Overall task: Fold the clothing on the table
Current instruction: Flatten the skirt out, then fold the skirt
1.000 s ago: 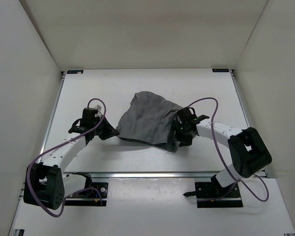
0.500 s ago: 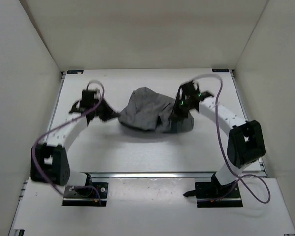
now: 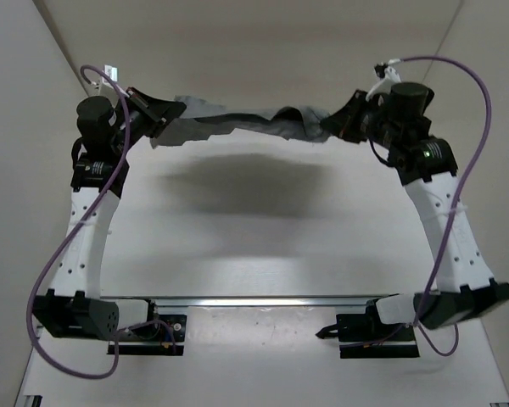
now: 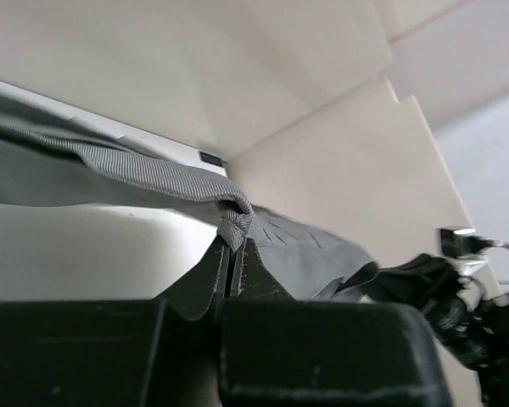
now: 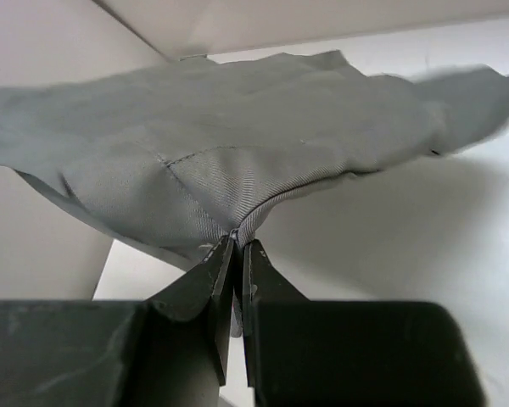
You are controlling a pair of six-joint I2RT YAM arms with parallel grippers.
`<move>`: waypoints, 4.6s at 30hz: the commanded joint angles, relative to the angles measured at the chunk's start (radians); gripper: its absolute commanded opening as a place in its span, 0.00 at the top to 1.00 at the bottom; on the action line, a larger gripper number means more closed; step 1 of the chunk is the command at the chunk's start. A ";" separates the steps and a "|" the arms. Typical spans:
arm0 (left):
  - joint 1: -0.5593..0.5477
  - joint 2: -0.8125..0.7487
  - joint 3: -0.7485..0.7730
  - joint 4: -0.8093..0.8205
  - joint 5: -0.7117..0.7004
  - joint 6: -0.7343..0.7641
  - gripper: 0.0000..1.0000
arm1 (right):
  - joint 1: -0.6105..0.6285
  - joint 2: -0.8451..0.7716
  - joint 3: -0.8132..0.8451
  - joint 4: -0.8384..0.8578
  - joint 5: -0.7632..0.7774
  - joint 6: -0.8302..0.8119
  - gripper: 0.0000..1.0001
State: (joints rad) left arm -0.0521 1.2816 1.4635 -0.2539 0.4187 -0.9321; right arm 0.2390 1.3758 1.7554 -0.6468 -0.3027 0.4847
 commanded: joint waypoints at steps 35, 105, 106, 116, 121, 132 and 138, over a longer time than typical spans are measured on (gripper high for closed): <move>-0.106 0.072 -0.493 0.055 0.120 0.048 1.00 | -0.230 -0.033 -0.610 0.185 -0.354 0.101 1.00; 0.052 0.392 -0.270 -0.098 0.173 0.154 0.41 | -0.155 0.284 -0.409 -0.049 -0.078 0.051 0.49; 0.052 0.380 -0.319 -0.093 0.172 0.157 0.40 | -0.155 0.270 -0.448 -0.027 -0.081 0.060 0.48; 0.012 0.377 -0.463 -0.189 -0.201 0.260 0.37 | -0.145 0.249 -0.832 0.309 -0.113 0.209 0.46; -0.051 0.495 -0.399 -0.237 -0.271 0.272 0.38 | -0.175 0.311 -0.925 0.586 -0.246 0.320 0.41; -0.115 0.481 -0.508 -0.191 -0.212 0.280 1.00 | -0.295 0.318 -0.878 0.369 -0.195 0.151 1.00; -0.359 0.429 -0.542 -0.104 -0.175 0.171 1.00 | -0.492 0.132 -0.811 0.011 0.054 -0.122 1.00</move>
State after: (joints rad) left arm -0.3080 1.7466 0.9665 -0.3786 0.2356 -0.7116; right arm -0.1871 1.6100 0.8932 -0.4339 -0.4282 0.5365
